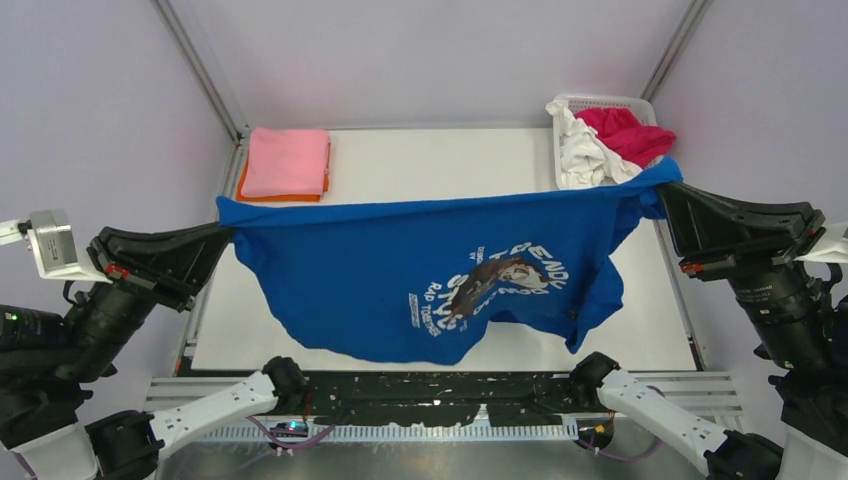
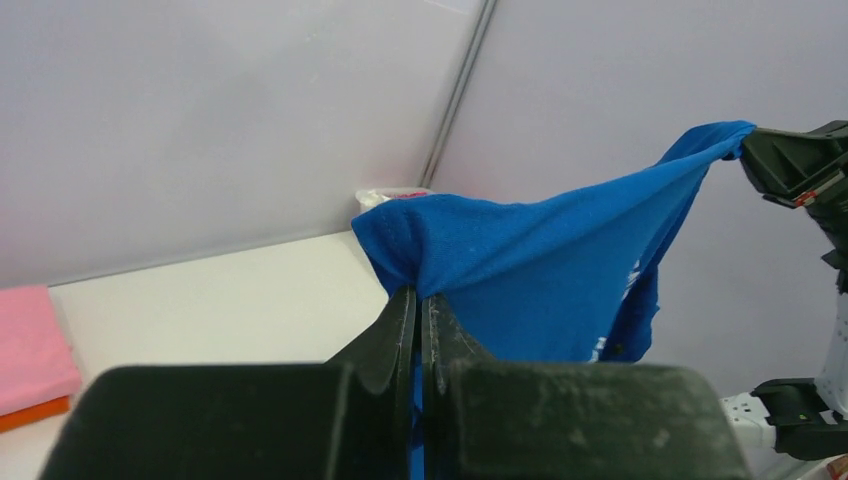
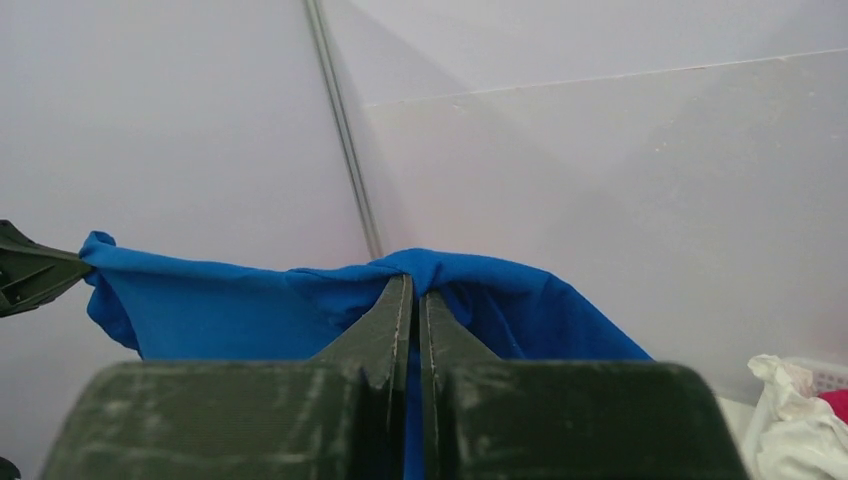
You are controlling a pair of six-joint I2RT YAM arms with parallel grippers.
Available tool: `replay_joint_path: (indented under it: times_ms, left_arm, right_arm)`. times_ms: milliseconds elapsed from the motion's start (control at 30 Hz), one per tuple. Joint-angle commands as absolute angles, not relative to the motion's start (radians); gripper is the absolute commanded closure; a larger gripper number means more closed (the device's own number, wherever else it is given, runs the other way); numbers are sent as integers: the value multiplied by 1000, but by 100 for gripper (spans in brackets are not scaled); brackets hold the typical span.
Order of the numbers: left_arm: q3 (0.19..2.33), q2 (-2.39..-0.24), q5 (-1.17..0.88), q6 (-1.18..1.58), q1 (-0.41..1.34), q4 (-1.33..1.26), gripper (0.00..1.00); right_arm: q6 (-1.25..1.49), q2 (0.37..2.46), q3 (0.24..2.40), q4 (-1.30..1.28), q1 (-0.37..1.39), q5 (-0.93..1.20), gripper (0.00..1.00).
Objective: Fold and stack the t-shirts
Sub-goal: Flatten out the tshirt
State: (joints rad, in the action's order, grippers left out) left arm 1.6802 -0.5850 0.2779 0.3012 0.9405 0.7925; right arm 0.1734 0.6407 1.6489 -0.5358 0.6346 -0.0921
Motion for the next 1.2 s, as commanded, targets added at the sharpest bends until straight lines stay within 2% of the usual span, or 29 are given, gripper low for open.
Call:
replay_joint_path:
  times_ms: [0,67,200,267,367,433,500,567,633,667,700,733,767,800,833,867,900,1000,1167]
  left_arm:
    - [1688,-625,374,229,937,742,100]
    - [1661,-655,493,221,937,705,100]
    - [1628,-804,954,162,934,630,100]
    - [1616,-897,1037,128,858,596,100]
    - [1665,-1054,653,324,540,746,100]
    - [1631,-1156,602,356,431,730,100]
    - [1589,-1265,610,336,381,667,100]
    - [1585,-1406,480,348,311,646,91]
    - [1640,-1567,375,394,243,676,94]
    - [1685,-1647,361,406,219,702,95]
    - [1754,-1740,340,415,201,743,94]
    - [1839,-1854,313,418,183,793,88]
    - [1921,-1931,288,424,170,850,75]
    - [2006,-1992,264,429,159,909,54]
    - [2084,-2033,255,433,157,947,35]
    - [2102,-2055,250,437,157,964,23]
    - [2099,-2056,240,441,156,962,2]
    - [1969,-1978,153,451,156,871,0]
    - [1603,-1750,-11,503,164,660,0]
  right_arm:
    - [109,696,1735,-506,630,-146,95]
    - [90,740,1756,-505,631,-208,95]
    - [28,866,1792,-509,630,-443,95]
    - [-24,945,1789,-494,630,-568,95]
    - [-110,1067,1740,-421,612,-713,95]
    - [-130,1165,1694,-366,560,-734,95]
    - [-102,1261,1642,-316,486,-626,95]
    - [-52,1373,1603,-283,422,-482,95]
    - [-10,1561,1590,-239,383,-359,94]
    - [-5,1610,1594,-213,374,-286,92]
    - [11,1718,1625,-205,363,-261,83]
    - [12,1768,1649,-199,361,-223,73]
    - [9,1867,1713,-199,360,-198,47]
    - [9,1910,1745,-210,360,-196,33]
    - [13,1977,1803,-218,359,-200,11]
    - [18,1998,1826,-240,358,-204,3]
    - [23,2014,1847,-247,359,-211,3]
    - [52,1965,1784,-220,357,-214,4]
    - [143,1737,1497,-194,355,-229,5]
